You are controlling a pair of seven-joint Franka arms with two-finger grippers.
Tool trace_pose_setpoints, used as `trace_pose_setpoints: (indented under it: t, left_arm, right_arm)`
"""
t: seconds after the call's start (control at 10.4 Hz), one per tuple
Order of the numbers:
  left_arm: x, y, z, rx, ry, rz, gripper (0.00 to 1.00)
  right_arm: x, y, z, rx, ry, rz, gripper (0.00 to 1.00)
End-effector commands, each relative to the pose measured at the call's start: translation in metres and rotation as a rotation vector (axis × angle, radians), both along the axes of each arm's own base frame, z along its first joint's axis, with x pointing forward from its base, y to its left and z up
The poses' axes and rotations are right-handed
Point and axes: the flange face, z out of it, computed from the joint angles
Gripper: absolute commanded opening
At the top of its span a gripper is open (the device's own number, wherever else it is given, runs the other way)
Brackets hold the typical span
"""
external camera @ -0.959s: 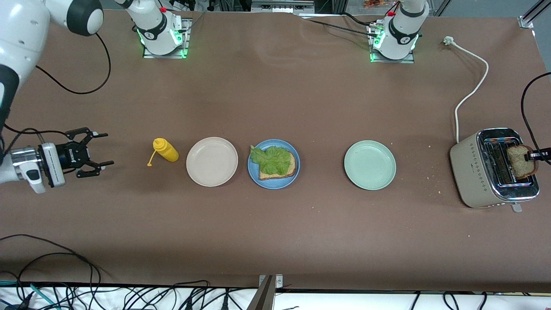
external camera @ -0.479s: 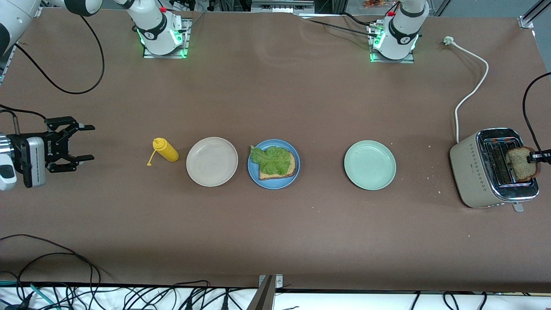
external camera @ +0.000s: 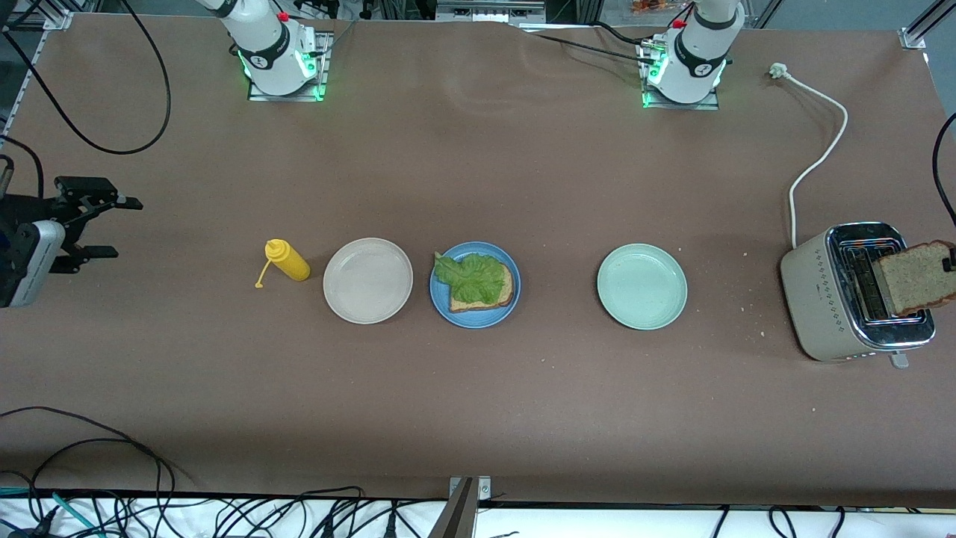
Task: Make sandwich in blue plate with both arms
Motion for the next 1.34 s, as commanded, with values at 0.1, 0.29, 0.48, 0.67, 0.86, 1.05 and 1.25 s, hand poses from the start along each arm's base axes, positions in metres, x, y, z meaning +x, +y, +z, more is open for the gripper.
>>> trace_pose_setpoints:
  t: [0.1,0.29,0.48,0.67,0.86,1.05,1.25]
  left_arm:
    - [-0.019,-0.019,0.067,-0.01,0.013,-0.021,0.0]
    - [-0.024,-0.026,0.087,-0.018,0.003,-0.028,0.0]
    - [-0.015,-0.052,0.091,-0.033,-0.01,-0.081,0.0]
    - [-0.004,-0.084,0.09,-0.053,-0.021,-0.136,0.0]
    - [0.004,-0.111,0.085,-0.063,-0.017,-0.177,0.0]
    - [0.015,-0.157,0.068,-0.122,-0.014,-0.216,0.0]
    - [0.02,-0.2,0.051,-0.24,-0.007,-0.175,0.0]
  right_arm:
    - [-0.047,0.036,0.025,-0.269,-0.042,-0.185,1.0]
    - [-0.072,0.045,0.029,-0.411,-0.065,-0.35,1.0]
    - [-0.103,0.055,0.032,-0.482,-0.081,-0.55,1.0]
    - [-0.117,0.04,0.034,-0.473,-0.11,-0.692,1.0]
    - [-0.112,0.036,0.036,-0.468,-0.135,-0.708,1.0]
    - [-0.115,0.028,0.045,-0.467,-0.138,-0.723,1.0]
    - [-0.123,0.031,0.055,-0.487,-0.105,-0.745,1.0]
